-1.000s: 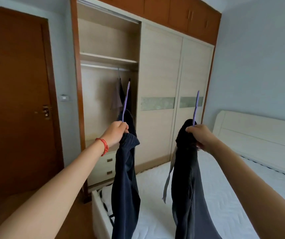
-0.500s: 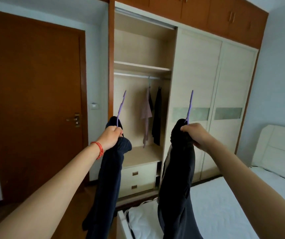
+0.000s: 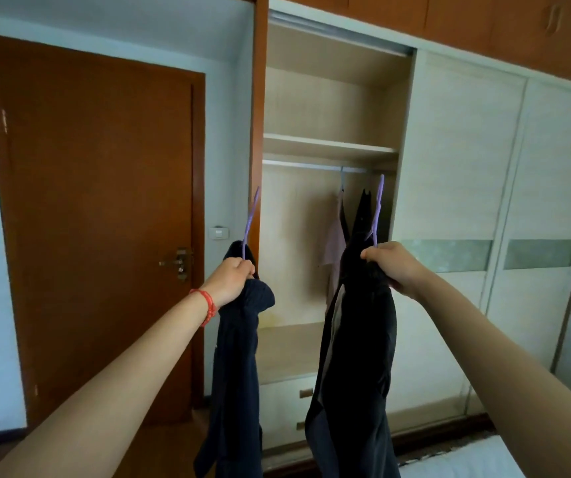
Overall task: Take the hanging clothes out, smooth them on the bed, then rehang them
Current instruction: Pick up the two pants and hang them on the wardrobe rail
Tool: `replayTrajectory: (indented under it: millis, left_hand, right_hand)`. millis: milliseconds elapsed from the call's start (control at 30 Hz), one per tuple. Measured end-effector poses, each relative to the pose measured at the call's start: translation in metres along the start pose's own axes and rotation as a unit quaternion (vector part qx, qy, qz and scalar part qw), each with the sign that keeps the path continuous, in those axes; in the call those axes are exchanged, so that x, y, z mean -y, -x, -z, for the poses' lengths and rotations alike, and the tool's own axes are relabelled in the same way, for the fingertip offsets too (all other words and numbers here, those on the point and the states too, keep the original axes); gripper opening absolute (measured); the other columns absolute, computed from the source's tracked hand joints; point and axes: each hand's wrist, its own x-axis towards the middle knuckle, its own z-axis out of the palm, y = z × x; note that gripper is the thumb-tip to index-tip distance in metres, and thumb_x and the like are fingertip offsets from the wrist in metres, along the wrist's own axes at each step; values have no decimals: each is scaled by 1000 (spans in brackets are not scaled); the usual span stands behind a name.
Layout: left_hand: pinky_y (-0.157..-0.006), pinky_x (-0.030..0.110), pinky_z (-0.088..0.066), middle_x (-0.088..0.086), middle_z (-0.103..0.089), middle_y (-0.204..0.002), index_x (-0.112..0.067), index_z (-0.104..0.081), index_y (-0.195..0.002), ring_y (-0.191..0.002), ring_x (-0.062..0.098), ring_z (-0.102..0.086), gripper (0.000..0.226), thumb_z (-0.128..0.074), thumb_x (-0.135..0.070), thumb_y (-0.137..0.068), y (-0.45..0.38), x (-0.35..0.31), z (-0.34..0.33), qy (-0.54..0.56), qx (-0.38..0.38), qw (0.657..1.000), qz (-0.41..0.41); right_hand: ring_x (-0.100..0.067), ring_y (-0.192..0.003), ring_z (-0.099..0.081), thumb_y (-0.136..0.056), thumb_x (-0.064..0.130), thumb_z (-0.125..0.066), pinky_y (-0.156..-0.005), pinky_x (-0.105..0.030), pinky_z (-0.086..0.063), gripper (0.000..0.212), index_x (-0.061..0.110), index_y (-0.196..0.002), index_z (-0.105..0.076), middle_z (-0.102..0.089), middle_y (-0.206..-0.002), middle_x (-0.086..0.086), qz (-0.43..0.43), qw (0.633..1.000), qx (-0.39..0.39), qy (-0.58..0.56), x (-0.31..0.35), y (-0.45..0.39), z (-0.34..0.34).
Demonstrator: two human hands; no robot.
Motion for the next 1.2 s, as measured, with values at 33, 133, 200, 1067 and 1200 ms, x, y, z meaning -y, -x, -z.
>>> replayTrajectory:
  millis: [33, 133, 200, 1067, 1200]
  left_hand:
    - [-77, 29, -33, 7, -52, -75, -16, -48, -64, -75, 21, -47, 37, -31, -17, -96, -15, 4, -1, 2, 1, 1000, -4]
    - [-70, 30, -34, 7, -51, -77, -9, -50, -71, -73, 20, -46, 32, -32, -16, -96, -62, 17, -6, 9, 13, 1000, -21]
    - [-63, 29, -31, 12, -47, -79, -8, -50, -75, -74, 20, -43, 26, -34, -16, -94, -96, 26, -11, 20, 25, 999, -31]
    - [-54, 30, -26, 3, -38, -59, -16, -40, -55, -55, 17, -34, 37, -36, -14, -92, -478, 107, -108, 104, 116, 983, -95]
    - [-53, 30, -25, 3, -37, -56, -16, -40, -54, -53, 18, -34, 40, -36, -12, -93, -521, 116, -119, 119, 99, 984, -88]
  right_hand:
    - [-29, -71, -46, -87, 4, -48, -59, -31, -37, 6, 3, -84, -54, -45, -75, -15, -2, 1000, -1, 3, -2, -14, -4]
    - [-27, -65, -43, -87, 5, -48, -57, -30, -34, 5, 6, -85, -53, -43, -73, -13, 1, 1000, -4, 3, -9, -58, -13]
    - [-27, -62, -43, -87, 5, -50, -56, -30, -33, 7, 5, -81, -53, -43, -69, -13, 2, 1000, -14, 2, -13, -86, -20]
    - [-21, -55, -38, -87, 8, -51, -54, -29, -29, 24, 8, -64, -53, -42, -59, -8, 5, 996, -53, 67, -72, -437, -67]
    - [-22, -56, -40, -86, 8, -52, -55, -29, -30, 16, 6, -71, -55, -43, -60, -9, 15, 996, -58, 64, -77, -486, -65]
